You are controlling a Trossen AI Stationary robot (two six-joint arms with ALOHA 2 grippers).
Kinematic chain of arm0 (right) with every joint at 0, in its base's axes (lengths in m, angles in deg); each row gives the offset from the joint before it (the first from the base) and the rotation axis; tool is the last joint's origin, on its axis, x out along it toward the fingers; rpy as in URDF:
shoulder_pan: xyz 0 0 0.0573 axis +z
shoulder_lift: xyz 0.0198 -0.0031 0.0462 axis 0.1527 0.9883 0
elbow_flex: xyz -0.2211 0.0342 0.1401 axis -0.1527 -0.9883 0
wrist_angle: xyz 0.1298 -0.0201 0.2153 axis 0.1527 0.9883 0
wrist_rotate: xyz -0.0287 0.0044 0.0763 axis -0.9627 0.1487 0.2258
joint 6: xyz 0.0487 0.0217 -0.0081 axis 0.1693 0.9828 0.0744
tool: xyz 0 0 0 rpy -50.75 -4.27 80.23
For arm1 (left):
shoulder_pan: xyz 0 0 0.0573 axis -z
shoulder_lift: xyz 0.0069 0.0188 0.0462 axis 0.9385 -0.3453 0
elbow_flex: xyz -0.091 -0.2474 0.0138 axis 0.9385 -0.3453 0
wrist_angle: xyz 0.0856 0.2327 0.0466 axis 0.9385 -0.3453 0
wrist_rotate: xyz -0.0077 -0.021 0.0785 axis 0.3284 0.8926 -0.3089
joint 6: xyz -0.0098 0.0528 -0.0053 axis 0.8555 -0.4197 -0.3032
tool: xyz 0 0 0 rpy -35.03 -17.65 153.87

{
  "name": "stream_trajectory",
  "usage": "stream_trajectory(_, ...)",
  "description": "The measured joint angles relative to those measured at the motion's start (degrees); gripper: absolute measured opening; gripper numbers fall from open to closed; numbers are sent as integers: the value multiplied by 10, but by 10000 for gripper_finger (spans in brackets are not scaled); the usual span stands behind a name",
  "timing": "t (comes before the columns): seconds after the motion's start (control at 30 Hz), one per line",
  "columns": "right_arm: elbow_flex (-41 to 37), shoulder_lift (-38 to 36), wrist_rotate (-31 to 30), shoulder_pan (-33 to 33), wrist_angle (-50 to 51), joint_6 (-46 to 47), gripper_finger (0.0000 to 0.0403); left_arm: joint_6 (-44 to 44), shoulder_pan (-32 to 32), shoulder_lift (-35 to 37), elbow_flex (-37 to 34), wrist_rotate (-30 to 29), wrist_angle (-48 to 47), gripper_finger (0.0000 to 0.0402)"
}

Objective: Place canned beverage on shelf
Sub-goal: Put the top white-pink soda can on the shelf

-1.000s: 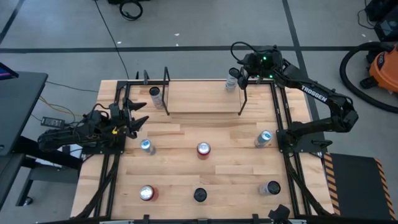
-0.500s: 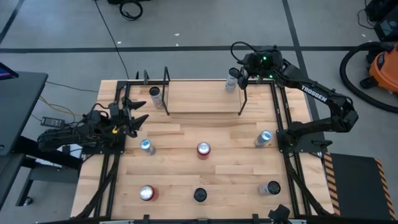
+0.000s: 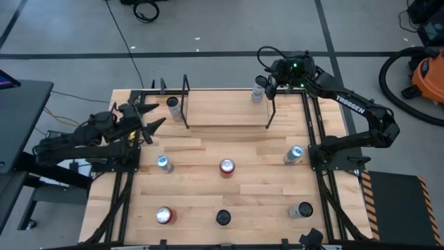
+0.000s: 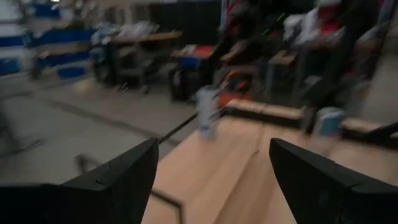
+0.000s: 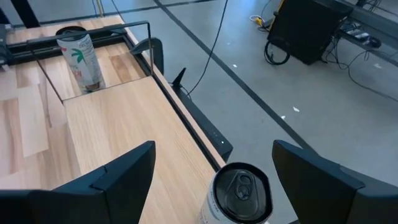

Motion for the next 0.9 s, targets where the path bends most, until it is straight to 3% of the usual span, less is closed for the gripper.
stream_trajectory(0.37,0,0,0,2,0,21,332,-43,-92,-171,132,-16,-78,316)
stream_trajectory(0.5,0,0,0,4,7,30,332,-37,-115,-220,187,36,-115,316)
stream_trajectory(0.6,0,0,0,6,14,30,332,-37,-121,-248,219,63,-117,316)
stream_trajectory(0.9,0,0,0,7,17,30,332,-104,-122,-280,263,64,-117,316)
